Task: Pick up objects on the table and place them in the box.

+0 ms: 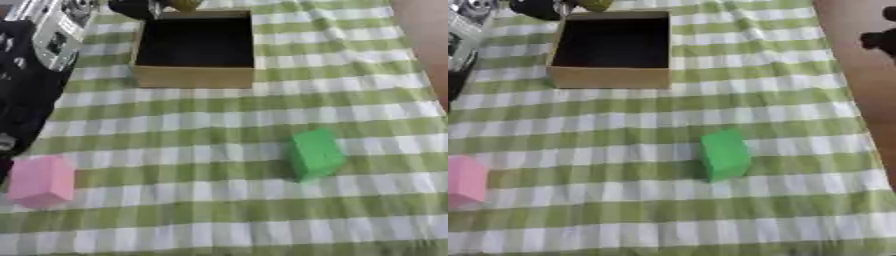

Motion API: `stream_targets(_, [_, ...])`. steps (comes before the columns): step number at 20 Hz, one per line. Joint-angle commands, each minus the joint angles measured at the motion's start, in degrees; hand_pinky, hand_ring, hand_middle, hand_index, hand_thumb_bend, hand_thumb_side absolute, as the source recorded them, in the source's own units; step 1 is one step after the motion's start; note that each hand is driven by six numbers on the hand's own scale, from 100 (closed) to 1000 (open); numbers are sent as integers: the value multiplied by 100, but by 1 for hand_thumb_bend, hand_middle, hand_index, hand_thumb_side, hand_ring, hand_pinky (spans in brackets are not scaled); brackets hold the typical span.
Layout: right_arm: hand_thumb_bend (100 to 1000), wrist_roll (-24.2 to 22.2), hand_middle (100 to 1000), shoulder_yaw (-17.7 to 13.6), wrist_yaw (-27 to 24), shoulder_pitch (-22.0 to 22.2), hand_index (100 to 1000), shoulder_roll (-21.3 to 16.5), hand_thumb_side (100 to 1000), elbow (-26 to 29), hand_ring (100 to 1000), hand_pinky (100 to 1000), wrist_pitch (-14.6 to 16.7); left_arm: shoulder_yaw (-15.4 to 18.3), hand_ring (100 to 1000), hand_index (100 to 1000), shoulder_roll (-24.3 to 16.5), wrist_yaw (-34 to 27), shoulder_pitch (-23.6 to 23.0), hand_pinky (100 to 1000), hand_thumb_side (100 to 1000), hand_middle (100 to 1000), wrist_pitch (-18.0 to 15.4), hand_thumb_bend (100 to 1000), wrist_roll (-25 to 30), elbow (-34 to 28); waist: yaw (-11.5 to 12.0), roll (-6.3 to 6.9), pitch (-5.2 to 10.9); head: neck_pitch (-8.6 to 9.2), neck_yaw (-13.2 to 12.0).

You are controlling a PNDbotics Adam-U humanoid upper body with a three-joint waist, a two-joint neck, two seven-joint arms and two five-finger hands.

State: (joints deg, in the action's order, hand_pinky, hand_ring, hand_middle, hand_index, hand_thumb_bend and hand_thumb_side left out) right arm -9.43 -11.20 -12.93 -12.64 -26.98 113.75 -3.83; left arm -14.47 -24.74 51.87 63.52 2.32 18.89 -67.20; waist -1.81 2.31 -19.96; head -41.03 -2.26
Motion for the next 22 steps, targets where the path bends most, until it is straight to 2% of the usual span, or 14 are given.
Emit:
stream_targets(1, [100,3,590,-13,-31,-88,848,-161,575,84,828,998,61,125,571,576,41,301,186,633,109,512,-171,100,-228,373,-21,-113,7,144,-54])
stream_targets(7, [100,17,590,-13,-34,-134,849,-156,576,84,828,998,65,167,582,587,202,786,210,650,100,523,-446,100,-424,938,-45,-130,-44,240,-20])
stream_targets(8, [100,21,590,-15,-33,-134,849,-153,576,84,828,998,60,169,585,589,215,868,213,653,100,525,-474,123,-444,1009,-47,-131,-45,251,-14])
stream_targets(10, [100,24,590,-15,-35,-135,849,-147,576,84,827,998,54,191,594,605,260,1063,219,660,100,537,-490,187,-487,1141,-50,-135,-43,265,-13])
stream_targets(12, [100,24,590,-15,-41,-140,849,-134,576,84,827,998,48,229,629,660,314,1242,226,683,100,576,-474,276,-521,1266,-57,-141,-39,275,-18])
stream_targets(13, [100,25,589,-17,-43,-138,848,-131,576,84,827,998,47,241,697,743,327,1322,229,720,100,641,-466,336,-533,1302,-59,-143,-37,274,-14])
stream_targets(15, [100,33,589,-24,-42,-125,848,-129,578,84,827,998,43,258,791,854,339,1480,242,801,100,747,-417,413,-506,1333,-56,-142,-33,264,11])
stream_targets(17, [100,38,589,-25,-42,-118,848,-120,579,84,827,999,29,264,868,926,353,1653,262,878,100,836,-355,493,-413,1354,-51,-137,-26,257,27])
stream_targets(19, [100,41,589,-25,-45,-116,849,-114,578,84,826,999,18,290,910,964,371,1783,276,924,100,880,-301,575,-319,1356,-49,-136,-14,242,32])
stream_targets(21, [100,48,589,-29,-46,-108,848,-117,578,84,826,998,15,310,939,981,372,1872,283,946,263,901,-262,702,-265,1337,-49,-136,-1,228,38])
stream_targets(22, [100,54,589,-32,-47,-101,848,-117,578,84,826,998,12,321,945,982,369,1894,284,951,299,905,-256,718,-237,1325,-48,-136,9,216,42])
